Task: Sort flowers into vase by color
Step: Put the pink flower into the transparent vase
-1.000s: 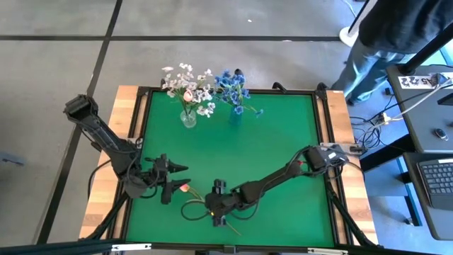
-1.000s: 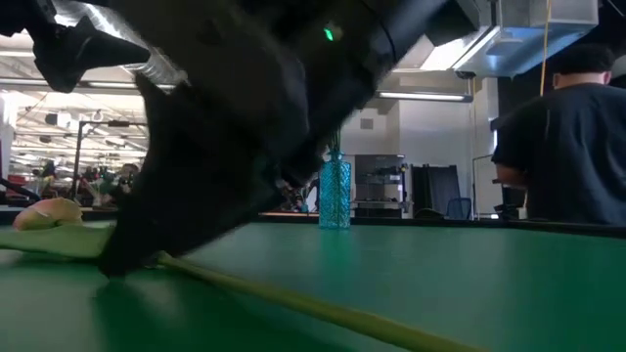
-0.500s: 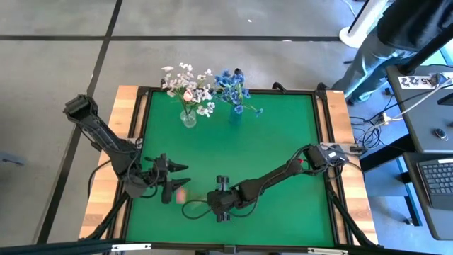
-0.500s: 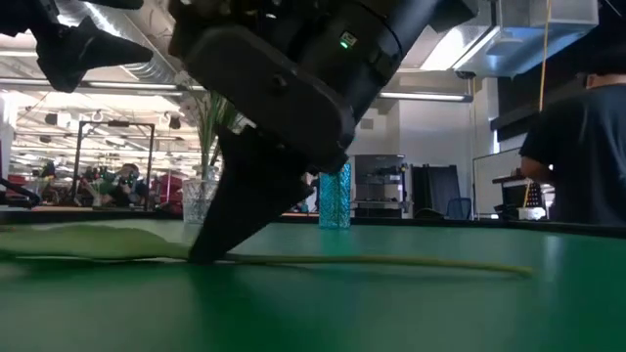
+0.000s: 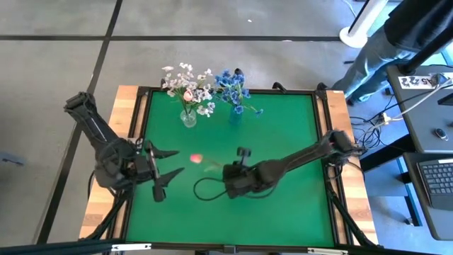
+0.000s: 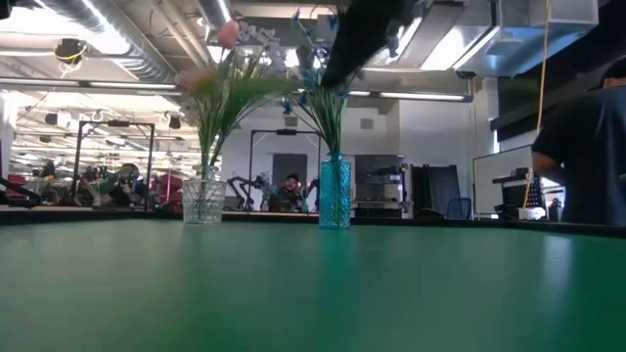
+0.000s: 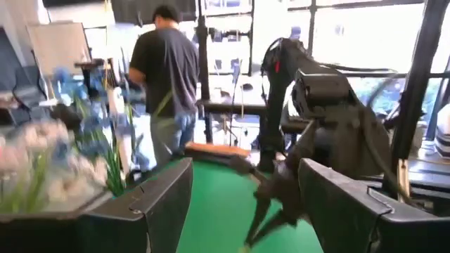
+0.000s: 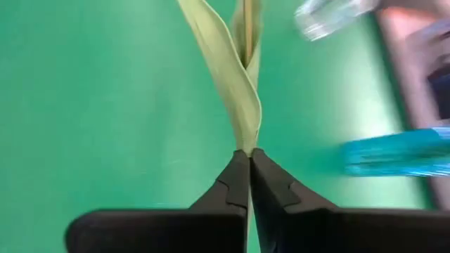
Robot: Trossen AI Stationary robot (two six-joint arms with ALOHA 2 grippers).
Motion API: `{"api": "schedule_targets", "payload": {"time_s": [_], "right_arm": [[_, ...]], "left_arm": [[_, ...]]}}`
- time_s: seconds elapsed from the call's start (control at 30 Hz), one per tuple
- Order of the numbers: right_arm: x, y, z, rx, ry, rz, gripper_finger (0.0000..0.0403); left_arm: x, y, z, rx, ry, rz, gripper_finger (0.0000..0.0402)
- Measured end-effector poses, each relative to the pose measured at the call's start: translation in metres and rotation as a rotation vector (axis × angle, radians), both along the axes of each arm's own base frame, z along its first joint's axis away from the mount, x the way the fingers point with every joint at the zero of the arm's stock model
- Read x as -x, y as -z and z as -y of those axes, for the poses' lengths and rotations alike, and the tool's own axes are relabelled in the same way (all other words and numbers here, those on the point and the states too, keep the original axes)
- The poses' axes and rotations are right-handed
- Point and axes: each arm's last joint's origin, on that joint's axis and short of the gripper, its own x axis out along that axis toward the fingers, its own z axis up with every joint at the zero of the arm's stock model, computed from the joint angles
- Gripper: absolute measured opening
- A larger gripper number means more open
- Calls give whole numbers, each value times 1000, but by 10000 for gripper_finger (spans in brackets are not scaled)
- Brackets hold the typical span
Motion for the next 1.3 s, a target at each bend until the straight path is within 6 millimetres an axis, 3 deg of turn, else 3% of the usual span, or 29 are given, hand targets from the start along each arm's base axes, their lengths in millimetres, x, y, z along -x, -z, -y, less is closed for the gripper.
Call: {"api": "schedule_targets", "payload": {"time_s": [0.13,0.23,0.4,0.53,0.63,0.77,0.97,1.3], "right_arm": [[26,-45,13,37,52,175,2],[50,-55,23,7,64,282,2],[84,-42,42,-164,-9,535,1],[91,-25,55,-358,-191,834,1],[94,-17,65,-425,-238,973,1],[94,-10,69,-452,-218,967,0],[94,-10,68,-468,-240,961,0],[94,-7,68,-448,-242,917,0]], "left_arm": [[0,-9,0,-26,3,-5,253],[-3,3,5,-53,13,-41,253],[-12,37,3,67,77,-49,253],[-48,77,-20,212,123,-58,253],[-78,91,-36,267,173,-21,253],[-110,92,-52,251,196,80,253],[-136,91,-78,221,114,142,254],[-146,86,-90,242,146,160,249]]}}
